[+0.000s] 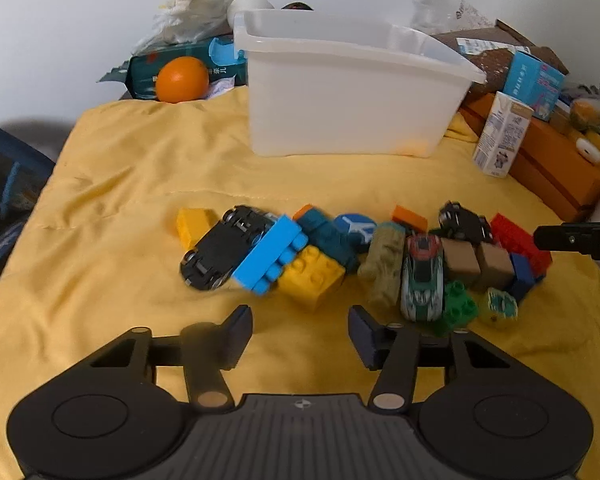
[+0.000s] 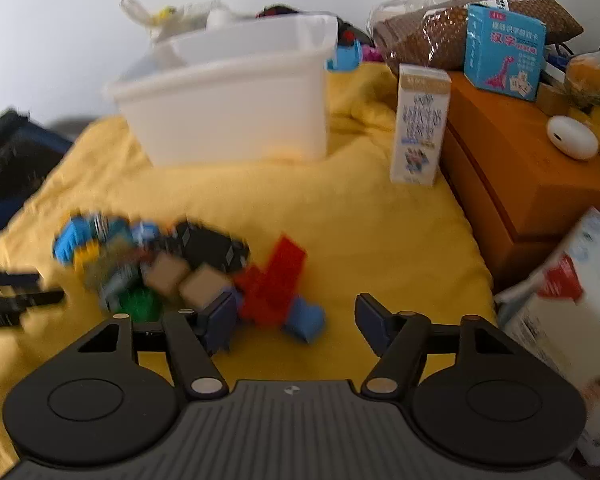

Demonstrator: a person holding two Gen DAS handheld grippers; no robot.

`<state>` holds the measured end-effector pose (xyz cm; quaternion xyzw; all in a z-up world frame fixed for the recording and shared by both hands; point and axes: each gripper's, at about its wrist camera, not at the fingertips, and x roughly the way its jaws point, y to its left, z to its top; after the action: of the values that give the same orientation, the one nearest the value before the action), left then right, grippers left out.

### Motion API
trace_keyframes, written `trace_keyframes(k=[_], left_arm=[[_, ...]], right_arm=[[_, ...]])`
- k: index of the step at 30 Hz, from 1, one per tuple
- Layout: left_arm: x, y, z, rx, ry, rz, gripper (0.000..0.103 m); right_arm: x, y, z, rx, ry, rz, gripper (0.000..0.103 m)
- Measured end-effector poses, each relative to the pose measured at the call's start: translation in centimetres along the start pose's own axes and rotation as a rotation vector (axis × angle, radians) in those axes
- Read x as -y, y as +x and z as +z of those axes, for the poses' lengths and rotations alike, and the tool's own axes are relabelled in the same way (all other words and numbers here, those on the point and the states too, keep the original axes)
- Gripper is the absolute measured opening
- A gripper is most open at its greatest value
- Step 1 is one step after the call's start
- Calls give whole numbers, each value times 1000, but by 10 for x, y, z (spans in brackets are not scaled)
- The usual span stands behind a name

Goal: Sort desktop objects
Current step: 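Grasp a small square yellow brick with the left tool while the right tool grasps stacked red bricks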

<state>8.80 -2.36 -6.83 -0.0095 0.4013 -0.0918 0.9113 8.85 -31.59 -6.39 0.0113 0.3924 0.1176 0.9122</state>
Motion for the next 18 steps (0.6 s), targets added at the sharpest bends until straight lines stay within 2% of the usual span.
trace_keyframes(k=[3, 4, 6, 11, 15, 16, 18], left_arm=[[5, 10, 5, 12, 15, 11, 49], [7, 12, 5, 15, 28, 14, 48], [10, 16, 5, 15, 47, 15, 48], [14, 26, 4, -2, 78, 13, 48], [18, 29, -3, -8, 144, 19, 42], [19, 28, -4, -5, 156, 16, 41], [21, 26, -5, -1, 173, 5, 40]], right_arm=[[-3, 9, 11, 10, 17, 13, 66], [-3, 16, 13, -3, 20, 12, 57], [-3, 25, 11, -33, 38, 18, 46], [2, 31, -7, -84, 82, 5, 45], [9, 35, -14, -103, 120, 20, 44], [11, 35, -14, -99, 130, 32, 36], [10, 36, -15, -104, 113, 49, 27]])
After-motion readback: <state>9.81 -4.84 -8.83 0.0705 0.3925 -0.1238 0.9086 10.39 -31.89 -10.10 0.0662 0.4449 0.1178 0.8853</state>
